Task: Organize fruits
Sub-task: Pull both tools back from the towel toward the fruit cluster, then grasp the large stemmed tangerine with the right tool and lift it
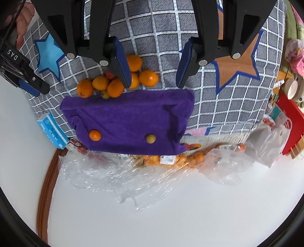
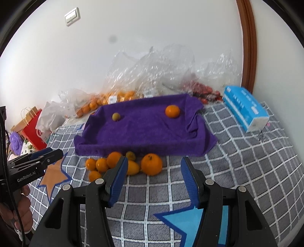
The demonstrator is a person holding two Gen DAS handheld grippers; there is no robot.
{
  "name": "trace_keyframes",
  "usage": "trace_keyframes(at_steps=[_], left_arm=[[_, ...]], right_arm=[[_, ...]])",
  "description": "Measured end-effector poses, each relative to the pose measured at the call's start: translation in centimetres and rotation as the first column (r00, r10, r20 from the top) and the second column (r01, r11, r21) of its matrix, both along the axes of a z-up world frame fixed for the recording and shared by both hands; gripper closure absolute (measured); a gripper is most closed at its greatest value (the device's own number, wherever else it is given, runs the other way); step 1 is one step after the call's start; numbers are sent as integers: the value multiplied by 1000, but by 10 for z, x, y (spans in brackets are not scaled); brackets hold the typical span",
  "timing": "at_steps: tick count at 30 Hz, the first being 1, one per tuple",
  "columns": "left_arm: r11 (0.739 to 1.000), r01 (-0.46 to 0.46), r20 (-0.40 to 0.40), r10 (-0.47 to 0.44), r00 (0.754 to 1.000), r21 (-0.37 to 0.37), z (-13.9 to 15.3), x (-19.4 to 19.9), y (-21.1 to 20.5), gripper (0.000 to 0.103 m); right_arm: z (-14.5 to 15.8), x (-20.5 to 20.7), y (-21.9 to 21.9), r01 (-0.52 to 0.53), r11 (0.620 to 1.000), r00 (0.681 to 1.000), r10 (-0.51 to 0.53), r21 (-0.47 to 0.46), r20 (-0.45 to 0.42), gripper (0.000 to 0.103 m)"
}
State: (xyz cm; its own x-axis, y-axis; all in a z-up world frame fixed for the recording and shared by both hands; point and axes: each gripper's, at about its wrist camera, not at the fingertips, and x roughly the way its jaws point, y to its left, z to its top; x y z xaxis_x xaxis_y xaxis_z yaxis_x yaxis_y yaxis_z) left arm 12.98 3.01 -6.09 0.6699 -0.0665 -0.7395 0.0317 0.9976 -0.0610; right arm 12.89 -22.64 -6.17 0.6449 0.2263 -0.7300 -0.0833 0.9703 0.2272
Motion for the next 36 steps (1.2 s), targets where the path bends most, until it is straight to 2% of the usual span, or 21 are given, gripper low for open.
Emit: trace_keyframes(at_steps=[5,8,14,17,25,28,33,36], left_arm=[[999,-25,-25,24,999,-32,-17,-1,8,56],[999,-34,-42,33,999,-31,-28,-1,12,51],[995,-63,-97,56,994,-72,-49,4,27,48],[997,-56,-99,50,994,-60,-50,9,29,45],[996,-42,-109,33,994,-84,-54,19,32,45],[996,-46,-111,37,993,-79,-57,20,34,45],[991,-47,-123,31,992,-128,-61,18,40,45],[990,-34,-121,18,992,-134,-63,16,36,45]], right_arm=[[-15,-2,7,-23,999,1000,23,-29,-6,45],[-26,1,10,-32,999,999,32,-37,-11,45],[-46,16,16,-45,999,998,44,-30,-42,57],[-52,26,18,-52,998,998,51,-21,-45,57],[-74,57,25,-63,998,992,64,14,-111,57],[-79,64,29,-60,998,991,59,-9,-118,57],[-86,67,29,-52,999,990,52,3,-130,59],[-84,64,29,-56,998,991,55,-8,-121,60]])
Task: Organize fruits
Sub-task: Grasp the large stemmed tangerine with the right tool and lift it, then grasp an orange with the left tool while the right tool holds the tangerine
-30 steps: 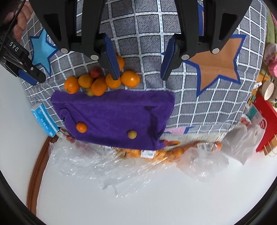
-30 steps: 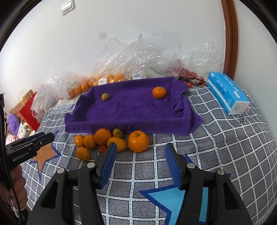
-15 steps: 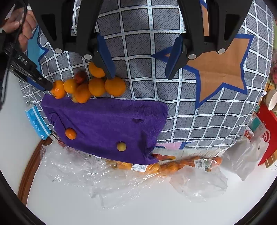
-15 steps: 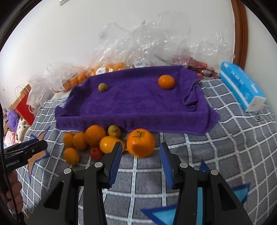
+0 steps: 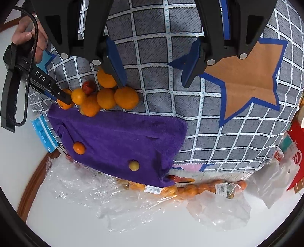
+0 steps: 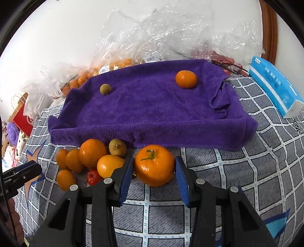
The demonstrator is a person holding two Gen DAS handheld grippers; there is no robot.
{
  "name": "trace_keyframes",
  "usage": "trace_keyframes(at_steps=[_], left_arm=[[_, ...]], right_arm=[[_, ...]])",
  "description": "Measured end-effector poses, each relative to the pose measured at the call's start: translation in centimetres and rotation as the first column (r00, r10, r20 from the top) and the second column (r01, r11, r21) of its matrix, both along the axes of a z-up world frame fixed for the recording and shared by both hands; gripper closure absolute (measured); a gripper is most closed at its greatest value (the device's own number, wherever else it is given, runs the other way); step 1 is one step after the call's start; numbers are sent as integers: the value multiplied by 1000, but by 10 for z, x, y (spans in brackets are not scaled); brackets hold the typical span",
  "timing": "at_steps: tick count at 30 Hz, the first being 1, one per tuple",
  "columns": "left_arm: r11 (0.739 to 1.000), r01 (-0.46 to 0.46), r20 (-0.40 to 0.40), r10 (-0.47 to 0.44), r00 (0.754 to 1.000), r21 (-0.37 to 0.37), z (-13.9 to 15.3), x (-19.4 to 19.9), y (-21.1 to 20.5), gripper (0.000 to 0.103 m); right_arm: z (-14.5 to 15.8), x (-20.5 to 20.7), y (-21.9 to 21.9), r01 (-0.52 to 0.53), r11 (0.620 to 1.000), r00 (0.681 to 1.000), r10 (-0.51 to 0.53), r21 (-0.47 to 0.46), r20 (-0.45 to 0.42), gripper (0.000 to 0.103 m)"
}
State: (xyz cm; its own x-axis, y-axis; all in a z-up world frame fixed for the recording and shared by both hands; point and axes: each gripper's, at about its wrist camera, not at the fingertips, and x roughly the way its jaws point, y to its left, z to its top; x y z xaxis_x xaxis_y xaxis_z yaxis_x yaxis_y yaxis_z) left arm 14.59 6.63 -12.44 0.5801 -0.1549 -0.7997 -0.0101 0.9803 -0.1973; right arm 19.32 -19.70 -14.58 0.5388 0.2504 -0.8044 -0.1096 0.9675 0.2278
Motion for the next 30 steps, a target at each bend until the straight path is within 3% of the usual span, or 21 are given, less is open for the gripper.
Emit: trace_keyframes(at_steps=[12,23,28,30], left_arm=[[995,95,2,-95,995,-10,-4,-6,-42,45],[994,111,-26,-110,994,4,-19,5,-61,46],[995,98,-21,-98,995,13,-25,9,-63,55],[995,96,-9,-96,995,9,-25,9,-64,63]], right_arm=[[16,-41,-15,26,997,998,-22,-70,53,60],[20,-54,-42,75,994,995,-70,-76,66,60],[10,-52,-43,69,995,996,-65,-71,52,60],[6,-51,-41,62,995,997,-58,-74,49,60]])
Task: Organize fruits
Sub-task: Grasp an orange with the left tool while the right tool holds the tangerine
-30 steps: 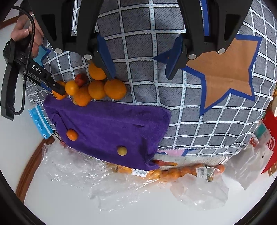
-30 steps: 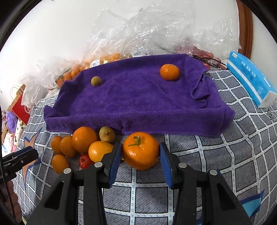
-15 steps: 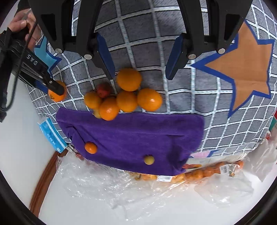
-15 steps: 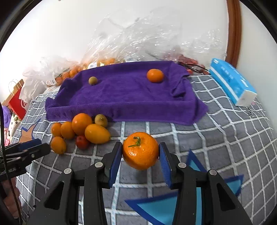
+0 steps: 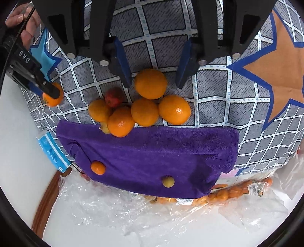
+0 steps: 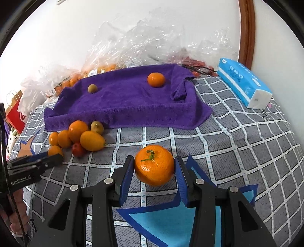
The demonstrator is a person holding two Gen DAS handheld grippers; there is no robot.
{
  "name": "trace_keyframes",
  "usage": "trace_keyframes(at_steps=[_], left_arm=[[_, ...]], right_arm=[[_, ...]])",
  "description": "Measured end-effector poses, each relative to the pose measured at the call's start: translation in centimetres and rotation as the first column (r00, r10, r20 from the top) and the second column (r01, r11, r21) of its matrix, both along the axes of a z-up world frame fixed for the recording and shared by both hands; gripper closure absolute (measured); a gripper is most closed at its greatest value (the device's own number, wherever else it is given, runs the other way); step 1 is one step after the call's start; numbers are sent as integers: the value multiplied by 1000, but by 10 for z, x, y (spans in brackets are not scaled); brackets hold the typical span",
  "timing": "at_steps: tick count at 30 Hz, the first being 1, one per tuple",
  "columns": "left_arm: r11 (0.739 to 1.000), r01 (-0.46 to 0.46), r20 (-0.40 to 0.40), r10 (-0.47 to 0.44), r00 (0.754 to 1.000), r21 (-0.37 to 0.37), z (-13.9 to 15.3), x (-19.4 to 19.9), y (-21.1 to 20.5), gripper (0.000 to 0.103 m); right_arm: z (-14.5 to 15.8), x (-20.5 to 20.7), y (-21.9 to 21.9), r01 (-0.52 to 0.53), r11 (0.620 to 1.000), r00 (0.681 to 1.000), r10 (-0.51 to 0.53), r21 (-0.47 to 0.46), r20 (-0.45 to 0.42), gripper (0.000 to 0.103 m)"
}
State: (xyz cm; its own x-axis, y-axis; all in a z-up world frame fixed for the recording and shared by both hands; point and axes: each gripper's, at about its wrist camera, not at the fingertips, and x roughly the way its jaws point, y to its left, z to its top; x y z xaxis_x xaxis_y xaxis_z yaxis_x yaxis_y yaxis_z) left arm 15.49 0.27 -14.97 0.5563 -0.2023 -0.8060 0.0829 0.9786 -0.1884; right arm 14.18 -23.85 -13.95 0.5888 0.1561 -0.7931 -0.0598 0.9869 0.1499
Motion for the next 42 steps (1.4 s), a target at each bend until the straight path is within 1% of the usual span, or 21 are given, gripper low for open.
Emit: trace_keyframes(at_steps=[1,6,8,10,15,17,21,26,29,32,33,42], left_arm=[[1000,-3,8,3,1000,-2,0,0,0,67],[1000,-12,58,12,998,-9,-2,-4,1,67],[1000,-11,77,11,997,1,-3,-6,-1,67],[1000,-14,92,13,996,6,-3,-8,-2,67],[1000,-28,94,29,995,-10,-4,-7,0,67],[1000,-30,94,30,995,-2,-3,-7,-1,67],[999,-32,94,32,995,0,-3,-7,-2,68],[999,-32,89,32,995,-1,-3,-8,-1,68],[999,-38,76,39,996,-7,-1,-11,0,68],[998,-46,78,48,996,-31,3,-14,4,68],[998,-51,80,54,995,-34,5,-16,6,68],[994,-90,99,95,991,-54,35,-26,20,68]], right_arm=[[-3,-1,1,-3,1000,1000,3,-6,1,60],[-6,-4,5,-5,1000,999,6,-23,41,60],[-7,-2,4,-3,1000,999,4,-19,33,59],[-8,-2,0,0,1000,1000,0,11,26,59],[-13,1,-15,10,992,1000,-11,124,5,59],[-13,1,-18,22,989,1000,-22,143,2,60],[-11,0,-14,12,993,1000,-13,118,7,60],[-8,-3,-4,-10,998,1000,9,60,28,60],[-6,-5,0,-6,1000,1000,5,27,28,60],[-2,-6,-2,-12,997,1000,11,73,17,60],[0,-6,-1,-12,997,1000,10,78,16,60],[40,-8,11,-28,1000,995,27,4,97,60]])
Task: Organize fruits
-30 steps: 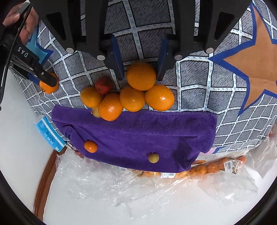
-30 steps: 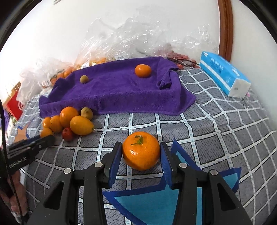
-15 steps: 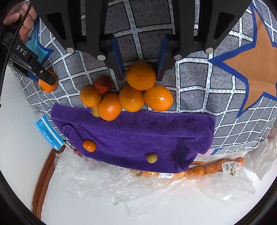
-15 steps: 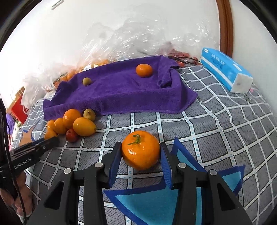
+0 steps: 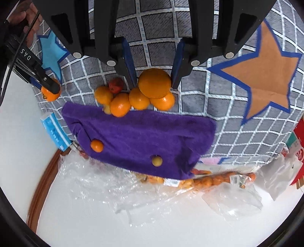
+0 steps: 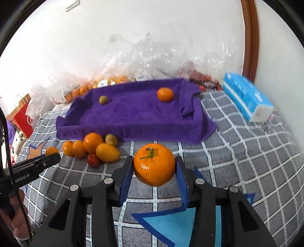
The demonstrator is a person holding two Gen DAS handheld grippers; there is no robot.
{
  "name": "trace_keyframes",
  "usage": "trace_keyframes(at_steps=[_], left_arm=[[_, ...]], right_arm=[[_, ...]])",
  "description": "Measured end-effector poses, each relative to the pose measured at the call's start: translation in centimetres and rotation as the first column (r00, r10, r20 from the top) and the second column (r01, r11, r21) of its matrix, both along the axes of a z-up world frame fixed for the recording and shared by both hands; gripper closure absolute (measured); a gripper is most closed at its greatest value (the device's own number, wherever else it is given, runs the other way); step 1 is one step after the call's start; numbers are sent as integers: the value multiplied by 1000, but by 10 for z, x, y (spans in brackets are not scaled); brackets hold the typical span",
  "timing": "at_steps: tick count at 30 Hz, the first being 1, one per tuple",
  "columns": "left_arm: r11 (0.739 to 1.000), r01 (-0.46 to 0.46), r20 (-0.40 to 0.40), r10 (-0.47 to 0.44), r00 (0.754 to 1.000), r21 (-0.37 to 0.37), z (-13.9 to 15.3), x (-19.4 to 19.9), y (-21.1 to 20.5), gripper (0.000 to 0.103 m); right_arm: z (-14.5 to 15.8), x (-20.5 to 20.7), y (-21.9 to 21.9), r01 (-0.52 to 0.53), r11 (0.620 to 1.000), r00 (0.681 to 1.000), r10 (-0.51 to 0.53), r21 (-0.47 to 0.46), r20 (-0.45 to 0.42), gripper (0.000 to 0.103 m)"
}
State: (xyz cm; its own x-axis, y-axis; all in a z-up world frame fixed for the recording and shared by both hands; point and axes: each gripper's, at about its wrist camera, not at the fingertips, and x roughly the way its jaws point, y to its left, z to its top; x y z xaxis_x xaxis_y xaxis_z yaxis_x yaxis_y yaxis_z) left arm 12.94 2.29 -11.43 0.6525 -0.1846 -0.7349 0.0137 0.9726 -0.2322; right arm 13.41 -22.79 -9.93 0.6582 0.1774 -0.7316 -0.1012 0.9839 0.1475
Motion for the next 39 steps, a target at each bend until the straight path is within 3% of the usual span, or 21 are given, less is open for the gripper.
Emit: trace_keyframes(at_steps=[21,39], left_arm=[[1000,25,96,-26,995,12,79,7,10,68],[999,30,110,-33,993,33,83,25,15,68]], right_arm=[[69,19,-6,53,999,993,-53,-3,102,60],[67,37,1,35,999,993,-36,3,116,60]])
